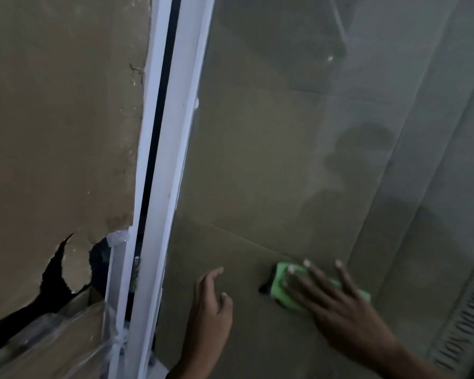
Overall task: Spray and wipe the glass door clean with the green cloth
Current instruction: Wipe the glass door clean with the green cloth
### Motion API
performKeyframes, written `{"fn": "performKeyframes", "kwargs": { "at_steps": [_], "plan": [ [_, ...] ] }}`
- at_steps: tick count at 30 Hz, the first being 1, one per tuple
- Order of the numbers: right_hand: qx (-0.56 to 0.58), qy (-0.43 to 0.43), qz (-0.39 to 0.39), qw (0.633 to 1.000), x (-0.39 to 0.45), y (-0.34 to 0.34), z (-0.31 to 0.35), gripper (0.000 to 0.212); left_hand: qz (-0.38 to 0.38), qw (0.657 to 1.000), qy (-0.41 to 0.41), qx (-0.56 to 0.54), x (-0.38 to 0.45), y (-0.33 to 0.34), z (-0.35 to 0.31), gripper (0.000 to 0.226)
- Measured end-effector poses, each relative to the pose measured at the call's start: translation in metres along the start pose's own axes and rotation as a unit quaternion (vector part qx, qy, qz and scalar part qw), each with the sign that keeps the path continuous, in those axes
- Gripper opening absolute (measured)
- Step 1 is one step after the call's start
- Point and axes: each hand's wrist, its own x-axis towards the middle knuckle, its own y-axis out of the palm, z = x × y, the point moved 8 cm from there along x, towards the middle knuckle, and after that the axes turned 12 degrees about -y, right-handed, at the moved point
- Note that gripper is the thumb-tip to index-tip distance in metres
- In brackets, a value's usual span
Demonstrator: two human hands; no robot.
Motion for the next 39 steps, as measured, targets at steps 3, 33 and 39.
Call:
{"fn": "performKeyframes", "kwargs": {
  "at_steps": [3,33,39],
  "plan": [
    [-0.059,0.206,0.030,0.976,-0.020,-0.035,-0.072,0.075,0.023,0.999,0.024,-0.014,-0.010,0.015,-0.024,0.049],
    [-0.142,0.022,0.084,0.986,0.134,0.067,-0.008,0.060,0.000,0.995,-0.029,-0.098,0.094,-0.054,-0.034,0.059],
    [-0.172,-0.109,0.354,0.913,0.179,0.188,0.069,0.052,0.052,0.992,-0.105,-0.039,0.147,-0.048,0.084,0.062]
  ]
}}
